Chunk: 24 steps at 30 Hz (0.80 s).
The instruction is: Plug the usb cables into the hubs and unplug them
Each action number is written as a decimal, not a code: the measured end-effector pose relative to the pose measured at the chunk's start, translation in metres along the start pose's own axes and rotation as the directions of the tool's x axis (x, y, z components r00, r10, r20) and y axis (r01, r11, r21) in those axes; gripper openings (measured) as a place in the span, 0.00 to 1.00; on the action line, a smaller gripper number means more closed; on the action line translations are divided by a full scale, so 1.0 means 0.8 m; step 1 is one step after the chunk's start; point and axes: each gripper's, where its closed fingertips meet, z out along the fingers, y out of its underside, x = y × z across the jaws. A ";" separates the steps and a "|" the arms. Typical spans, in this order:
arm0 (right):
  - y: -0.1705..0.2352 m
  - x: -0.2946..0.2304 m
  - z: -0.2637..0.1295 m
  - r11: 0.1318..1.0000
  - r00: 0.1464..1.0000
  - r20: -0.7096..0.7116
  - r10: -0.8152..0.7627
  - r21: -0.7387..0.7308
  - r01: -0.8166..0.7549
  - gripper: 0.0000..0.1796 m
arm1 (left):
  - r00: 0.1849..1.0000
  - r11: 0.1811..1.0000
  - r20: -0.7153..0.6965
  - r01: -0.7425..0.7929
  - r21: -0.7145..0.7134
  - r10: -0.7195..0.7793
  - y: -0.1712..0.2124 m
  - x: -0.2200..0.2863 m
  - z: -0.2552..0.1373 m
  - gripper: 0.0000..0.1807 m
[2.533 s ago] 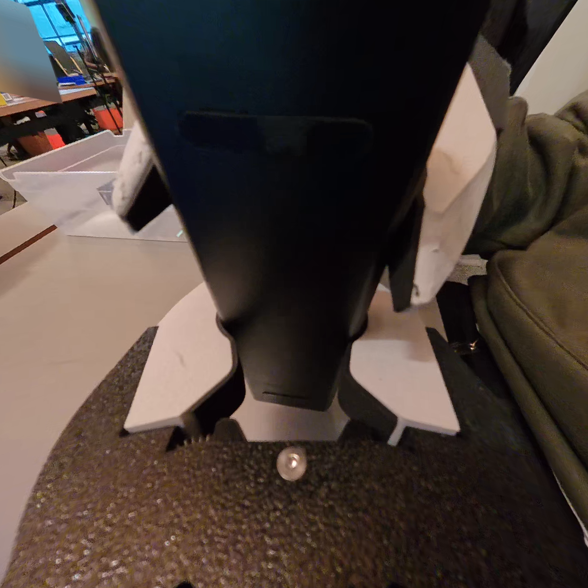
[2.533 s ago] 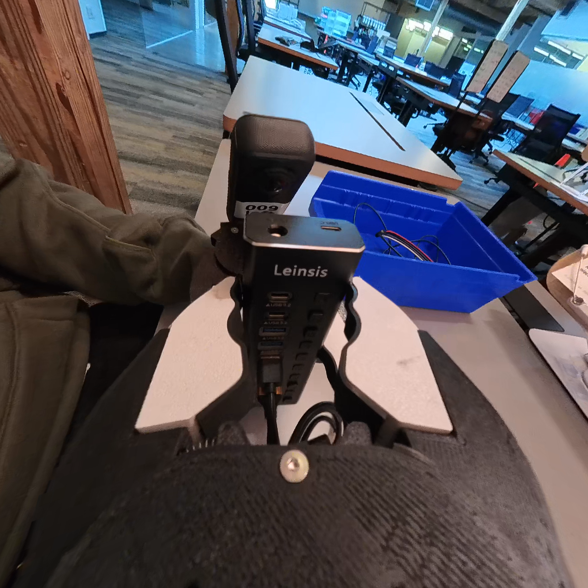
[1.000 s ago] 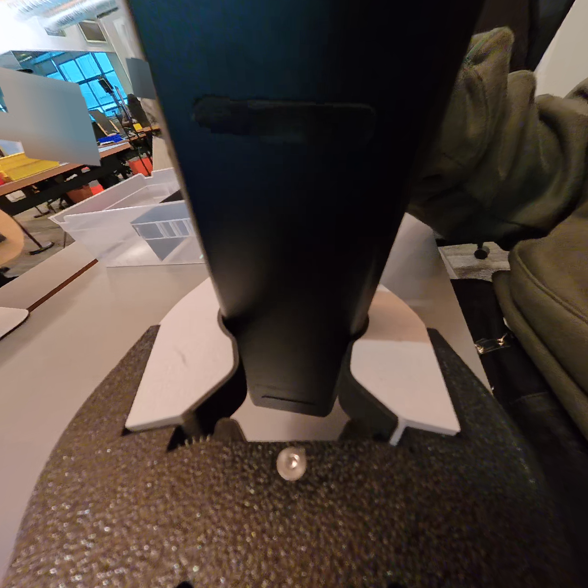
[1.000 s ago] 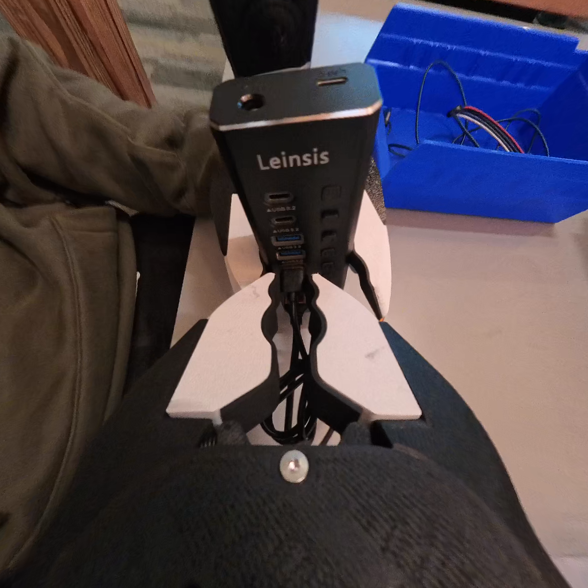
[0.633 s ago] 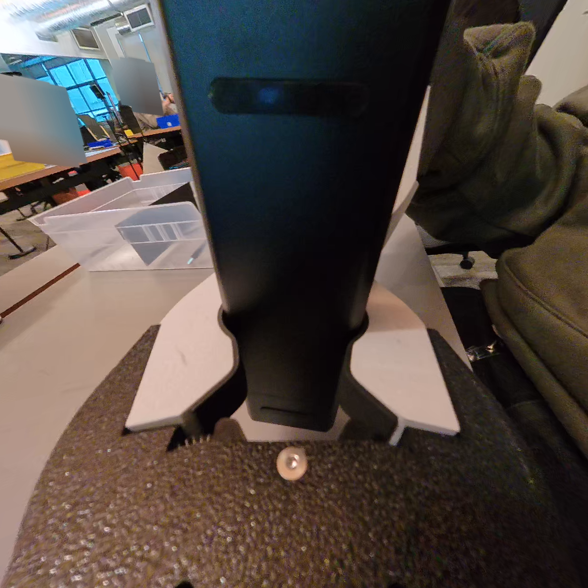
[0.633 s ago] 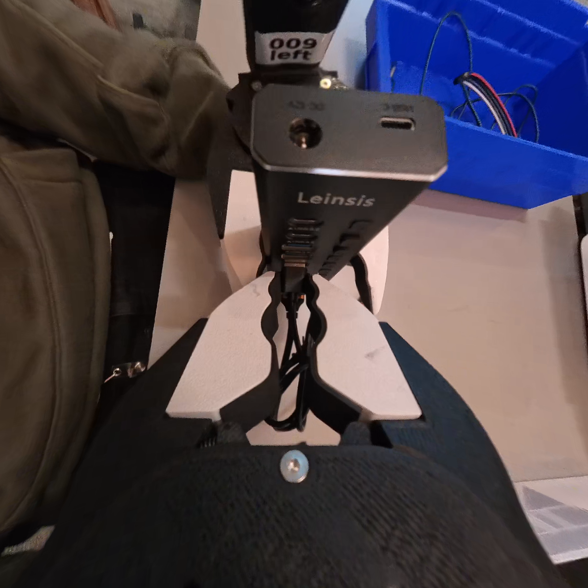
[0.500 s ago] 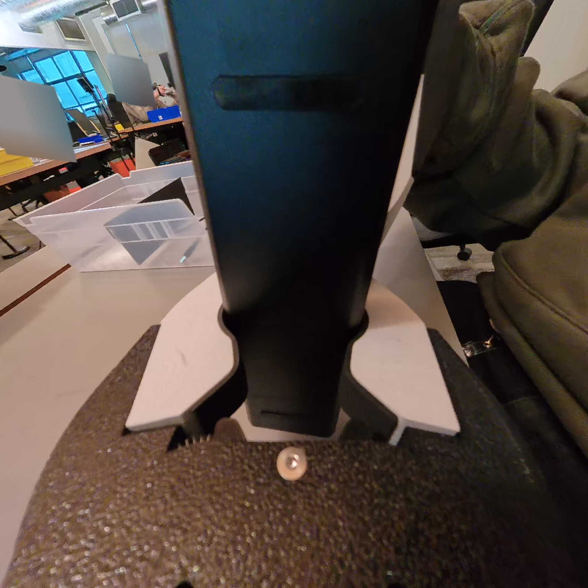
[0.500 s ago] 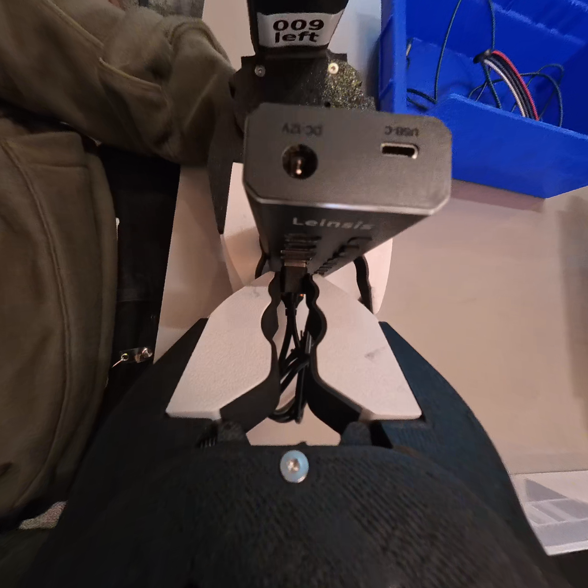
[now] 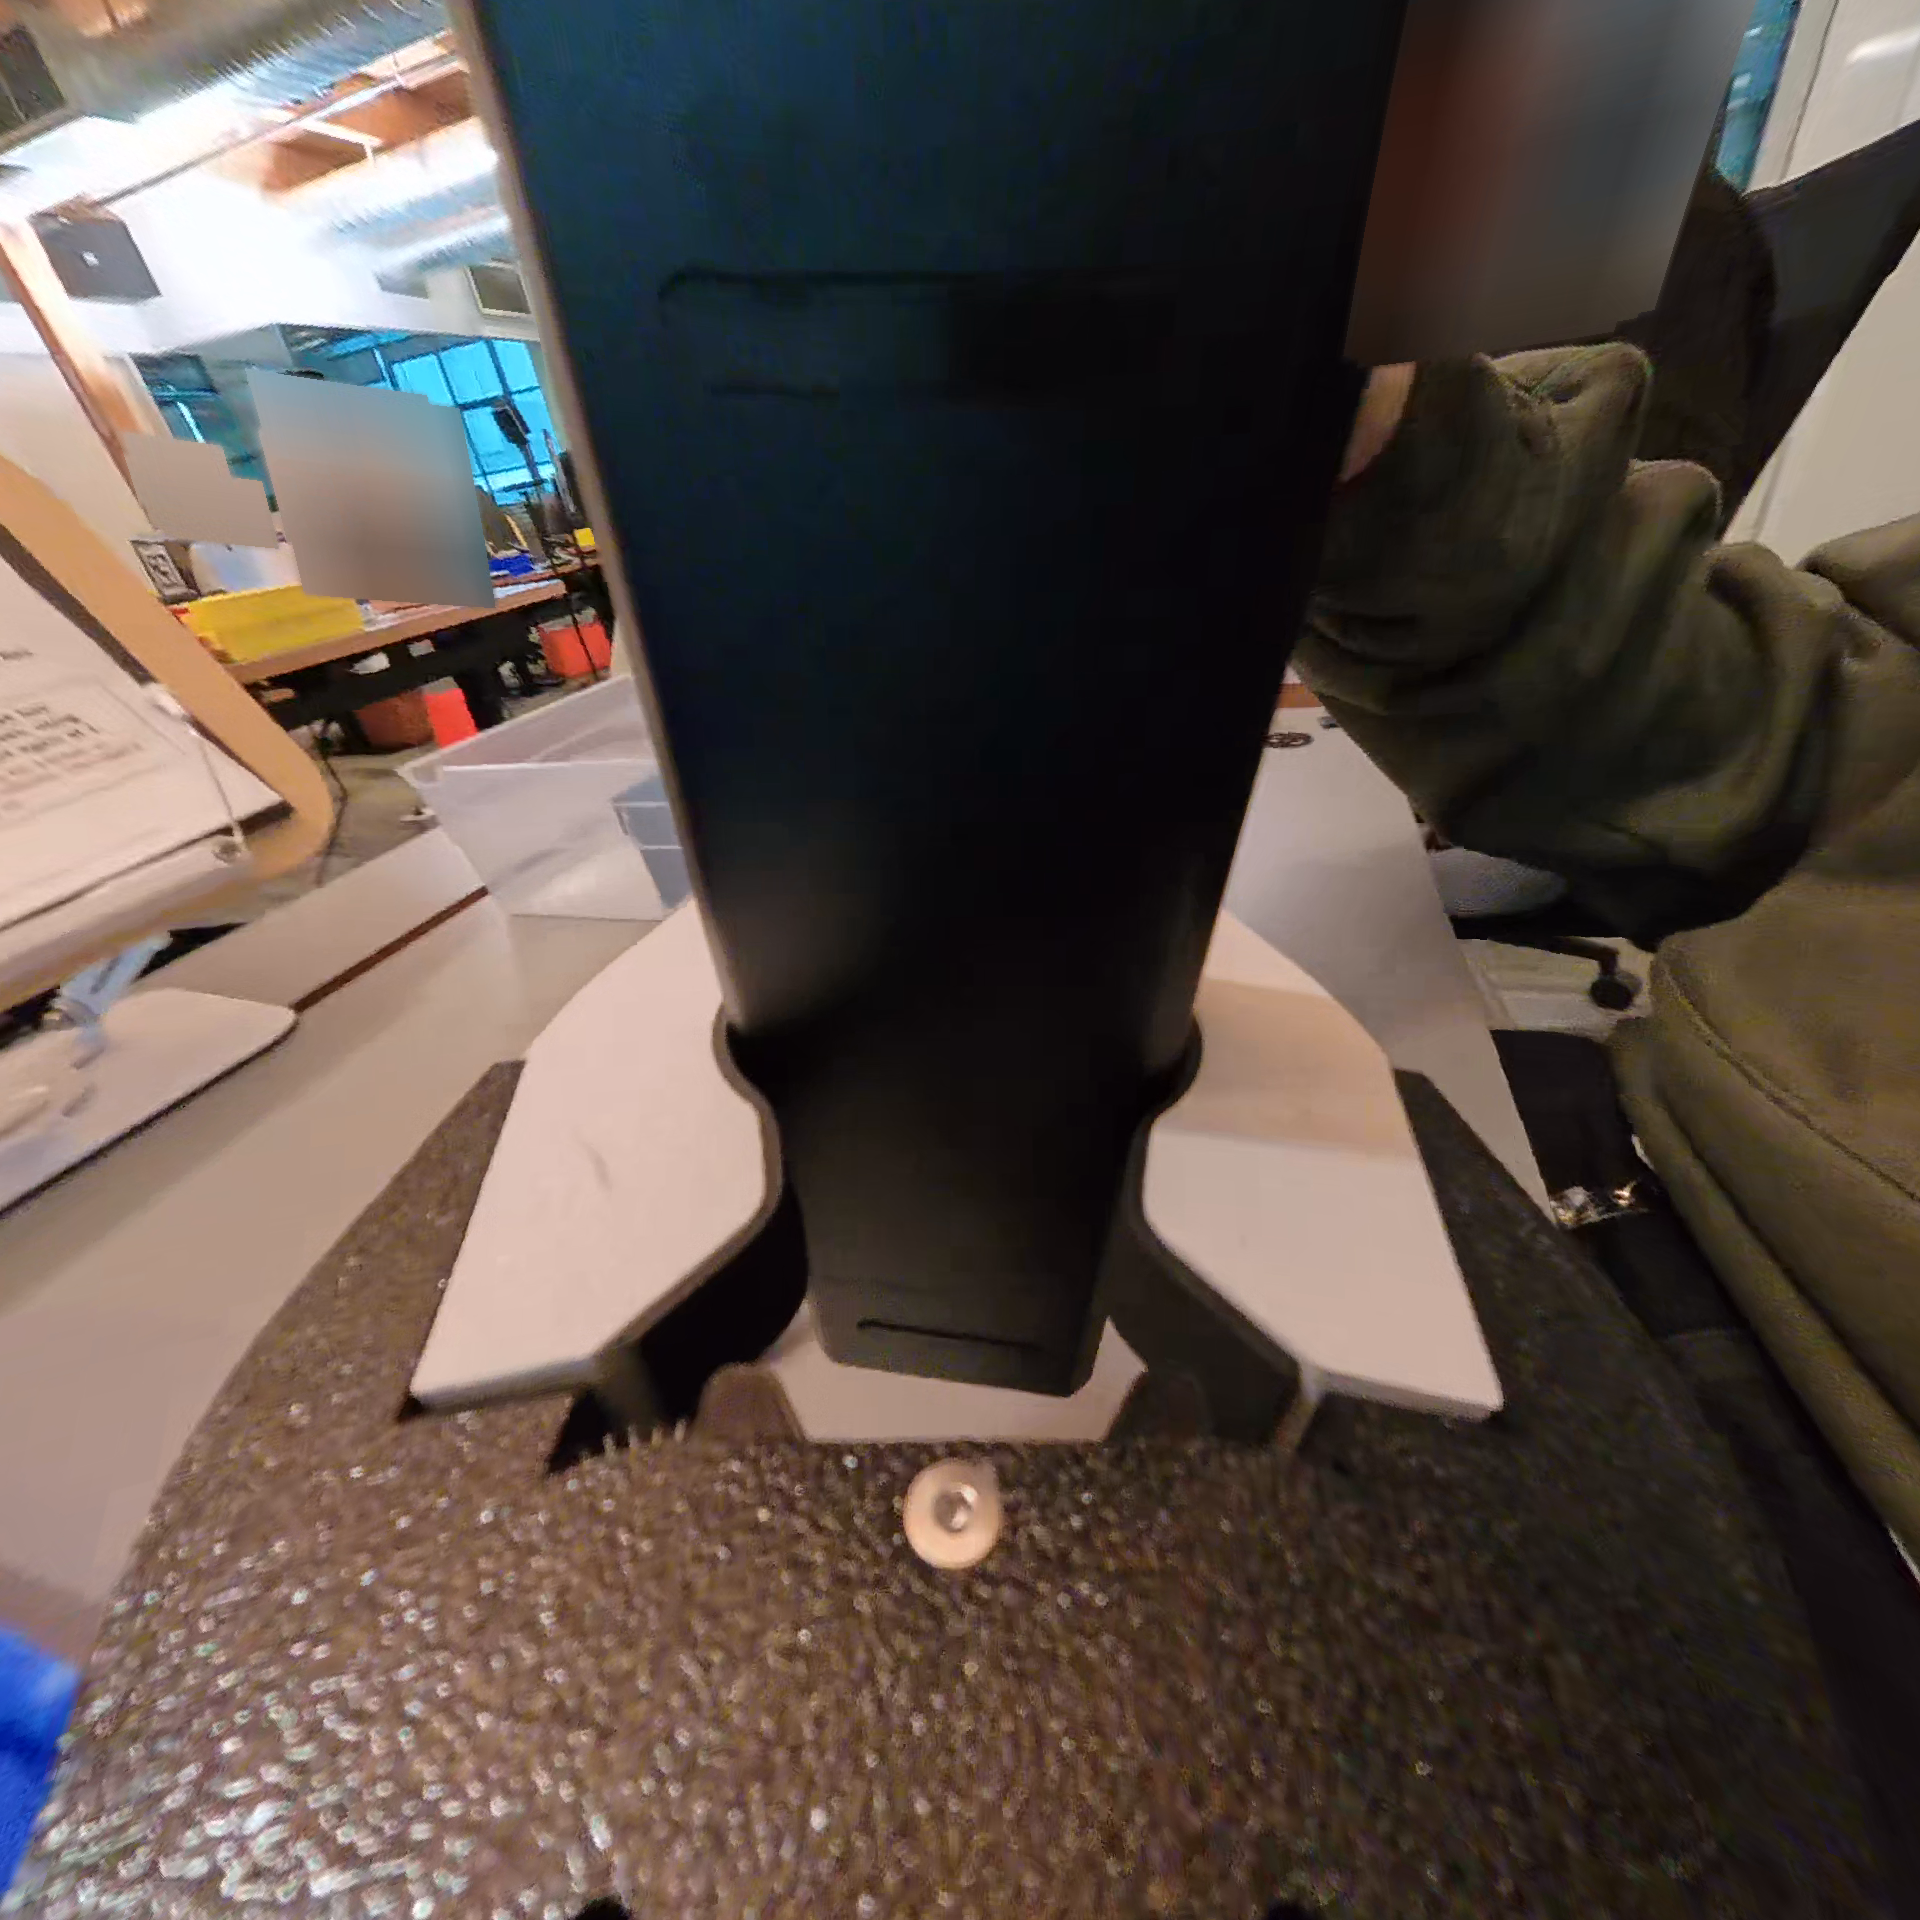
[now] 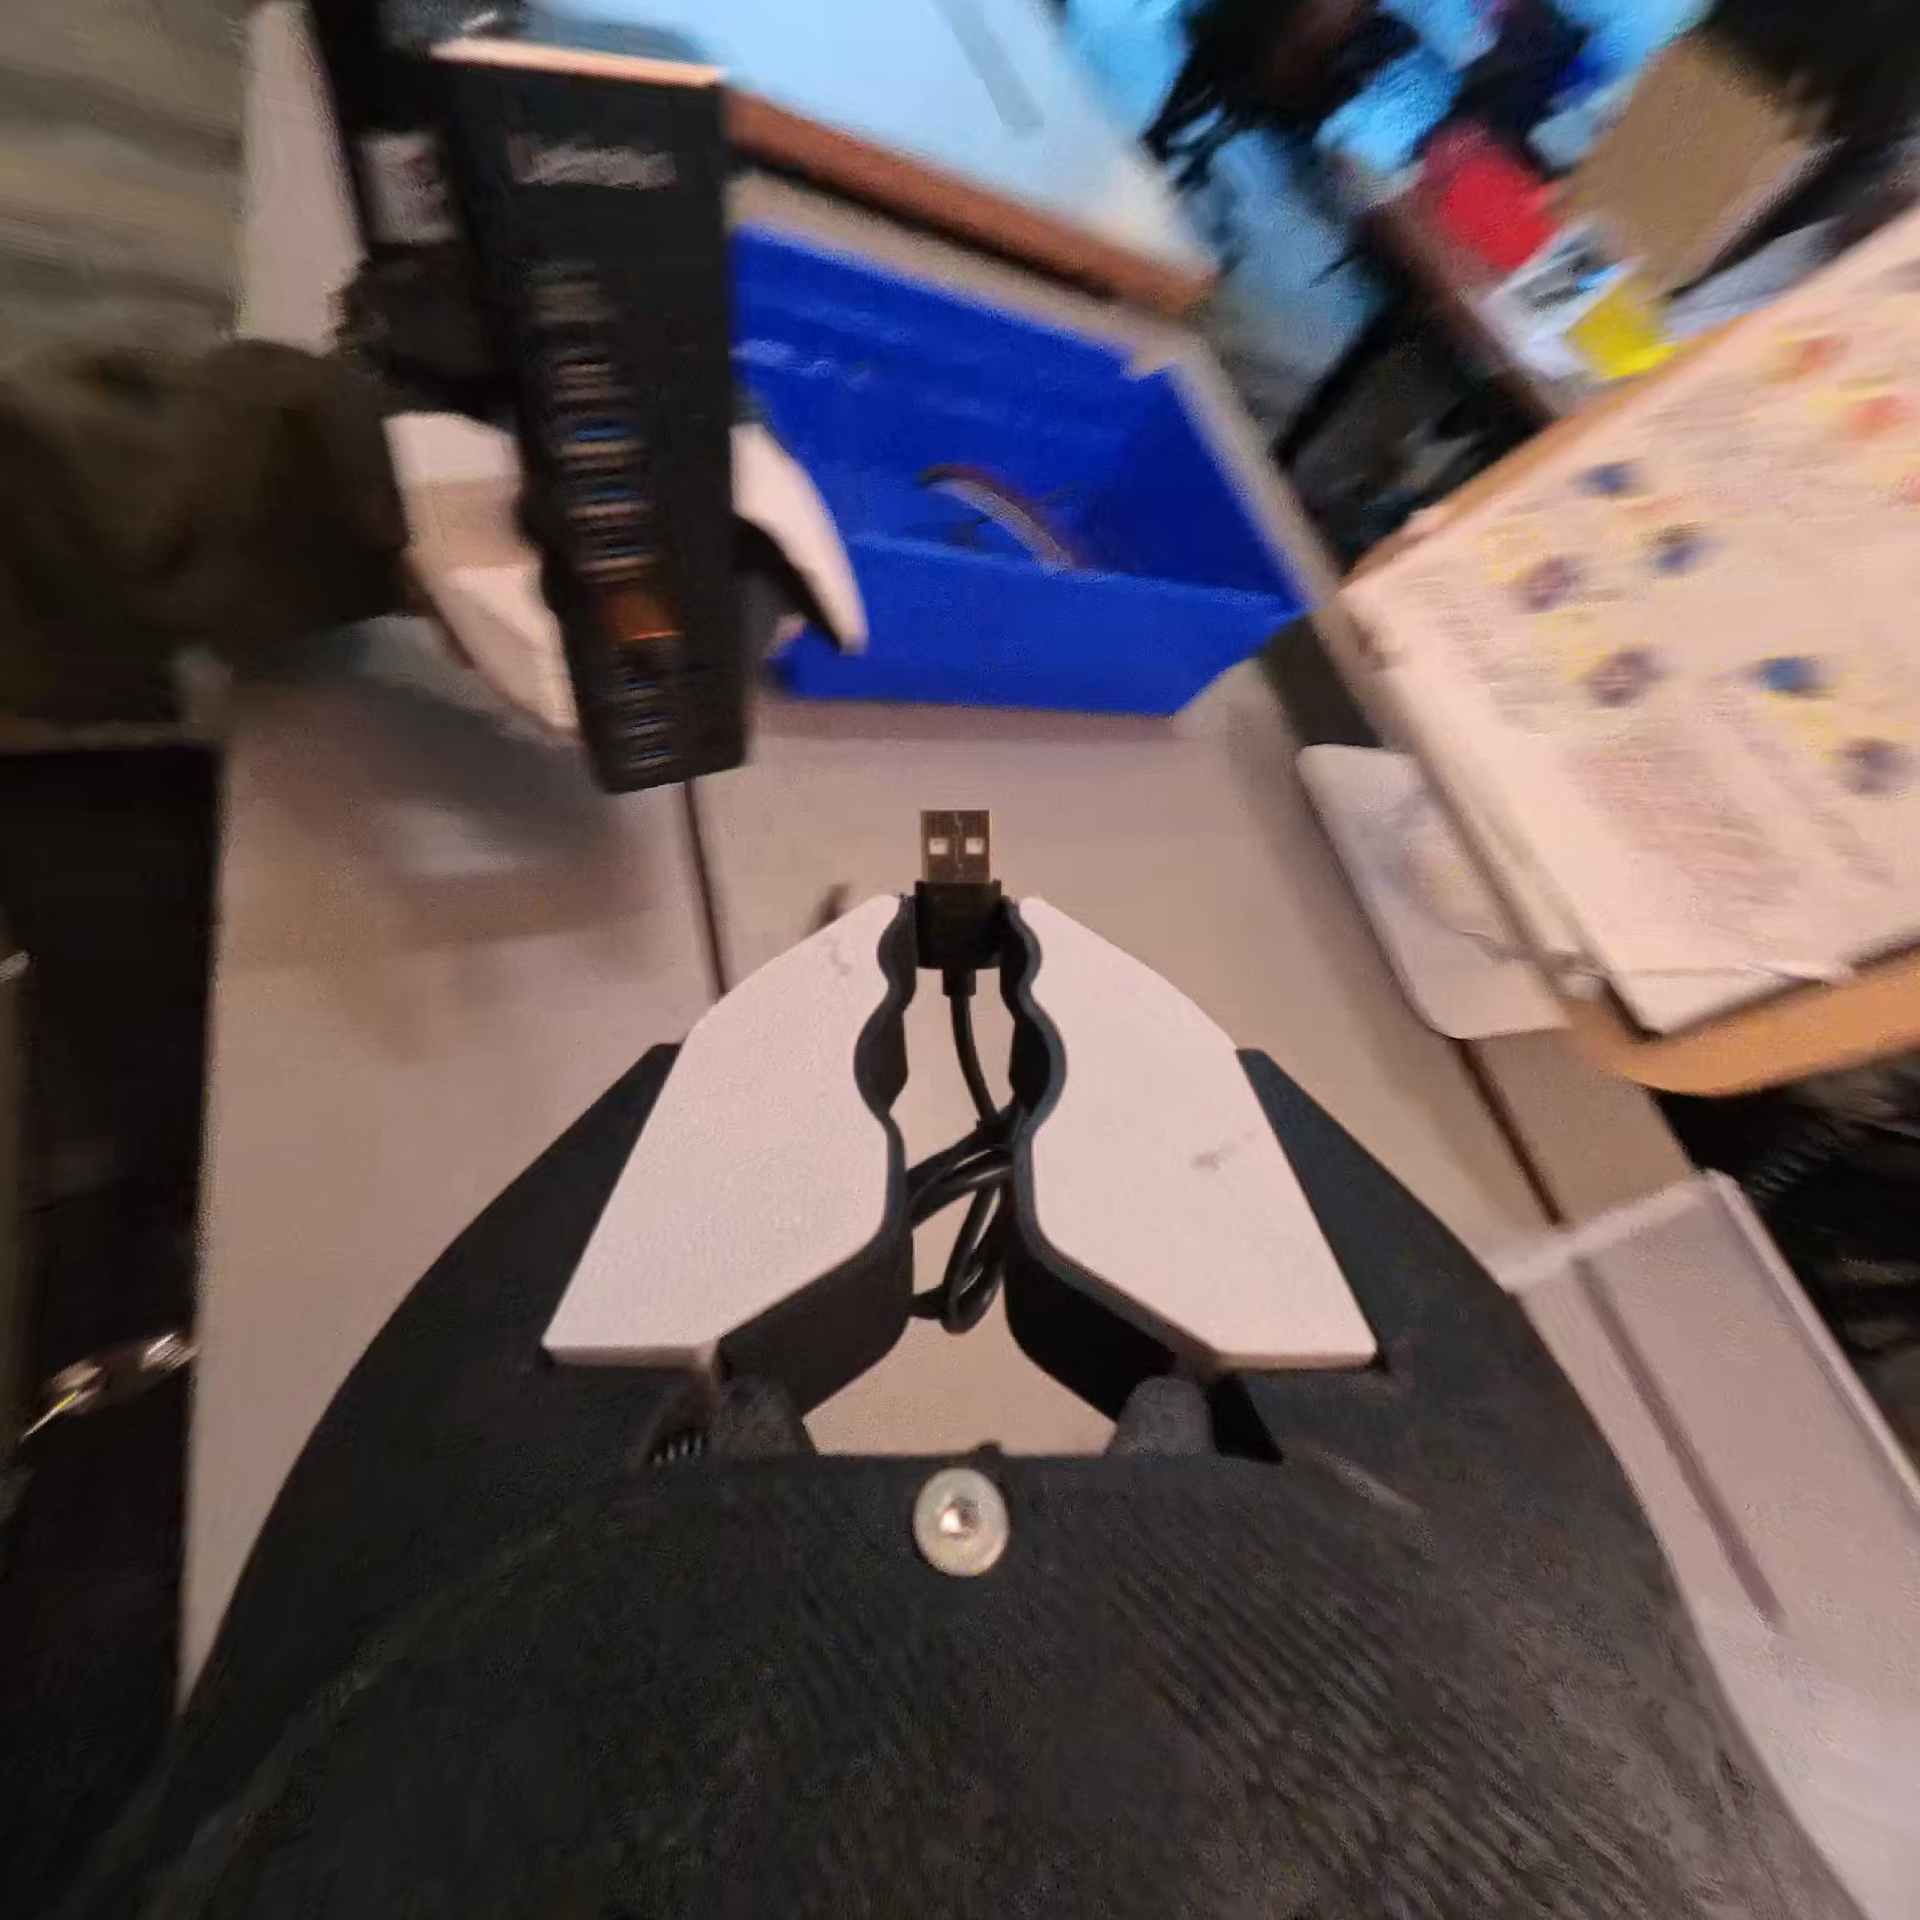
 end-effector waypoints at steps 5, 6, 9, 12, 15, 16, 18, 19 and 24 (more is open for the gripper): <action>0.013 0.116 -0.094 0.964 0.908 -0.384 0.167 0.257 -0.069 0.09 | 0.996 1.000 0.089 -0.022 -0.009 0.023 -0.011 -0.023 -0.027 0.39; 0.024 0.139 -0.114 0.955 0.859 -0.473 0.194 0.290 -0.056 0.08 | 0.994 1.000 0.105 -0.014 0.011 0.013 -0.016 -0.027 -0.033 0.39; 0.066 0.184 -0.150 0.909 0.758 -0.566 0.325 0.409 -0.084 0.09 | 0.992 0.999 0.122 -0.014 0.036 0.009 -0.025 -0.032 -0.045 0.40; 0.116 0.212 -0.153 0.872 0.693 -0.575 0.434 0.462 -0.163 0.09 | 0.993 0.999 0.115 -0.020 0.028 0.016 -0.024 -0.030 -0.044 0.40; 0.176 0.230 -0.133 0.911 0.638 -0.652 0.408 0.336 -0.239 0.09 | 0.996 1.000 0.088 -0.018 0.005 0.017 -0.019 -0.024 -0.036 0.39; 0.189 0.232 -0.123 0.916 0.633 -0.663 0.401 0.309 -0.257 0.08 | 0.996 1.000 0.082 -0.019 0.001 0.019 -0.018 -0.022 -0.033 0.39; 0.217 0.228 -0.088 0.925 0.661 -0.651 0.373 0.212 -0.314 0.09 | 0.998 1.000 0.058 -0.016 -0.003 0.016 -0.016 -0.017 -0.026 0.39; 0.230 0.217 -0.064 0.920 0.707 -0.601 0.372 0.140 -0.365 0.09 | 0.998 1.000 0.054 -0.015 -0.003 0.015 -0.015 -0.015 -0.024 0.39; 0.219 0.207 -0.040 0.945 0.747 -0.615 0.254 -0.006 -0.326 0.29 | 0.999 1.000 0.051 -0.008 -0.011 0.008 -0.011 -0.013 -0.018 0.39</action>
